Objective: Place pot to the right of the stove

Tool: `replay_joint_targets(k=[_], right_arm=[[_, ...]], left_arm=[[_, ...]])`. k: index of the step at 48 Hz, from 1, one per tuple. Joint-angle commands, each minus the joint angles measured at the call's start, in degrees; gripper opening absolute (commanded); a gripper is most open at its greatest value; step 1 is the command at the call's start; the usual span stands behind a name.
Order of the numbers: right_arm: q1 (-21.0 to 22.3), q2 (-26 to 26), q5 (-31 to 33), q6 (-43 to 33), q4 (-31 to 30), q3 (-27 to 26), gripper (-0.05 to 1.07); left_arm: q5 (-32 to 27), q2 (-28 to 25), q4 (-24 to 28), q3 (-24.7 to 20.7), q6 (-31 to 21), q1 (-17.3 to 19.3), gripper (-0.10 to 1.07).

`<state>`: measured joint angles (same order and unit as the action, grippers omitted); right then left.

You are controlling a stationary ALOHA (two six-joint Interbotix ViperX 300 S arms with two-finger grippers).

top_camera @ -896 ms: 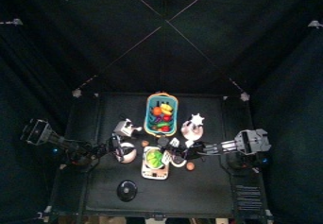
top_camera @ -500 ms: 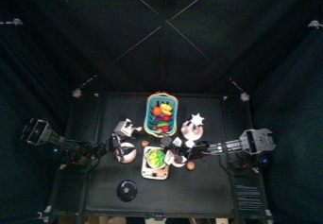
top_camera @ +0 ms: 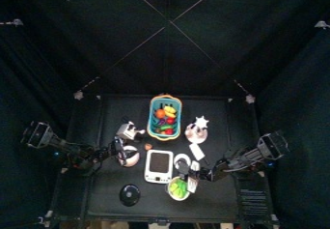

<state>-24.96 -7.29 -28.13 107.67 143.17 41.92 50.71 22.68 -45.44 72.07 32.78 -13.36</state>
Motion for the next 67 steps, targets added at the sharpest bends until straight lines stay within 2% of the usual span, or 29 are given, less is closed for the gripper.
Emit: replay_joint_targets(k=[1, 19, 30, 38, 50, 61, 67], right_arm=[[-0.09, 0.09, 0.18, 0.18, 0.09, -0.09, 0.47], [0.35, 1.32, 0.18, 0.09, 0.26, 1.49, 0.53], [0.97, 0.7, 0.18, 0.09, 0.0, 1.49, 0.72], [1.14, -0.35, 0.18, 0.09, -0.79, 1.41, 0.81], [1.76, -0.7, 0.18, 0.09, -5.36, 1.32, 0.82], [2.11, -1.14, 0.18, 0.18, -6.59, -0.26, 0.82], [2.02, -2.37, 0.0, 0.18, -8.44, -0.97, 0.82]], left_arm=[[0.0, 0.09, 0.18, -1.23, 0.0, 0.0, 0.86], [-3.69, 0.09, 0.09, -1.41, 0.0, 0.0, 0.86], [-4.39, 0.18, 0.18, -1.49, 0.0, 0.0, 0.86], [-4.57, 0.09, 0.18, -1.49, 0.0, 0.0, 0.86], [-4.75, 0.09, 0.18, -1.49, 0.09, 0.0, 0.86], [-5.1, 0.09, 0.09, -1.14, 0.0, 0.35, 0.86], [-7.47, 0.62, 0.18, -1.32, 0.0, 0.26, 0.86]])
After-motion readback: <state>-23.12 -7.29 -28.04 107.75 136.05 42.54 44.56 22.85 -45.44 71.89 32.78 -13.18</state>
